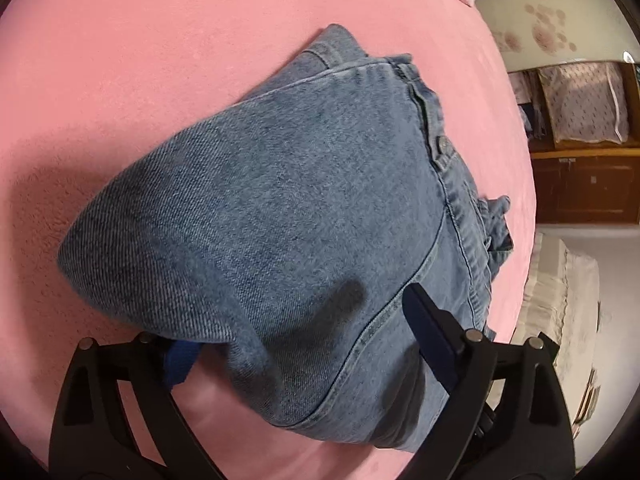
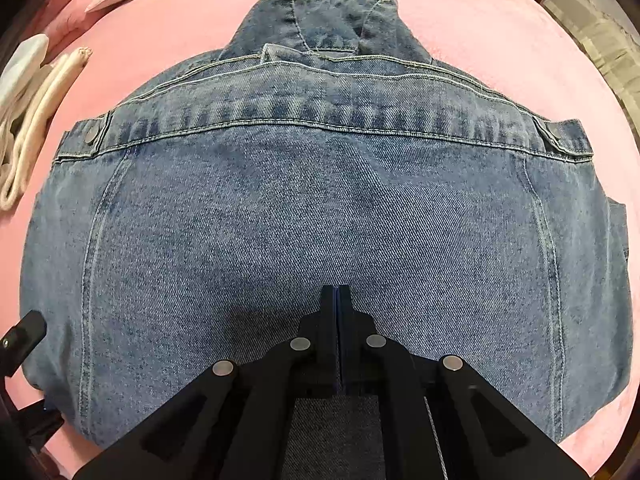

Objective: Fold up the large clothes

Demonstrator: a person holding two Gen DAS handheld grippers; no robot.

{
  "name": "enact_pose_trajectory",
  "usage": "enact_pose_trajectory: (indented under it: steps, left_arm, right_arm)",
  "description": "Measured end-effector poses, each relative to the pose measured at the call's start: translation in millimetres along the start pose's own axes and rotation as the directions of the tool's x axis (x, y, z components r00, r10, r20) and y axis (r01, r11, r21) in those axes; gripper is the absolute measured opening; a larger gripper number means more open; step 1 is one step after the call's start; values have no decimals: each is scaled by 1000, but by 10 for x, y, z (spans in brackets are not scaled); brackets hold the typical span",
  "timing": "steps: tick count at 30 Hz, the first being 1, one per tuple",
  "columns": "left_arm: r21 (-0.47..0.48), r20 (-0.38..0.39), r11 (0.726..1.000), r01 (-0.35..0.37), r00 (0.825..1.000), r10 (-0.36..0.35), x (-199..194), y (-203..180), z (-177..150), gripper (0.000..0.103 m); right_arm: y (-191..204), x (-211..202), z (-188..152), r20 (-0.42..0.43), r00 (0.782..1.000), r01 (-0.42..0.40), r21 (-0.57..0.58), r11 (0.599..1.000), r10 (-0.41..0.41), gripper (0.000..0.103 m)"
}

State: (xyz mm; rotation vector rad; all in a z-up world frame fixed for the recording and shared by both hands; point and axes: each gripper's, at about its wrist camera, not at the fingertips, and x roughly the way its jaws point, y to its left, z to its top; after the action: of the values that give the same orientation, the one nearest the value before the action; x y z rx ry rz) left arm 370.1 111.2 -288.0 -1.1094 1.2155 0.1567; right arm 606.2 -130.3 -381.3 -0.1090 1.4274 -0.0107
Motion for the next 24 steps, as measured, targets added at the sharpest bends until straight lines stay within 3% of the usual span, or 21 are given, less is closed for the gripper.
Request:
enact_pose_trajectory:
  steps: [3,10,13,15,18,20,24]
  left_arm:
    - [30,-52,999,-13,999,15,-125,-66,19,89]
    - [99,-159,994,49,987,-32,-454,-123,61,92]
    - [56,-183,997,62,982,-51,-445,31,49,92]
    - [-18,-141,991,132,981,-133,-507,185,8,93]
    - [15,-40,998,66,997,-65,-598,297,-42,95]
    - [3,7,997,72,997,-72,-653,372,-35,95]
    - [29,31,996,84,996,-85,-551,390,108,95]
  right_arm:
    - [-9,-5,34,-11,1000,-3,-1,1000,3,3]
    - [-37,9,169,-55,998,-7,-1,1000,7,3]
    - [-100,31,238,-76,996,-37,21,999,38,3]
    - [-136,38,280,-81,995,-55,29,998,58,3]
    - [-150,43,329,-84,994,-70,16,997,71,3]
    - [-184,51,364,-88,993,-84,13,996,84,3]
    - [-280,44,413,-91,987,-131,51,990,135,3]
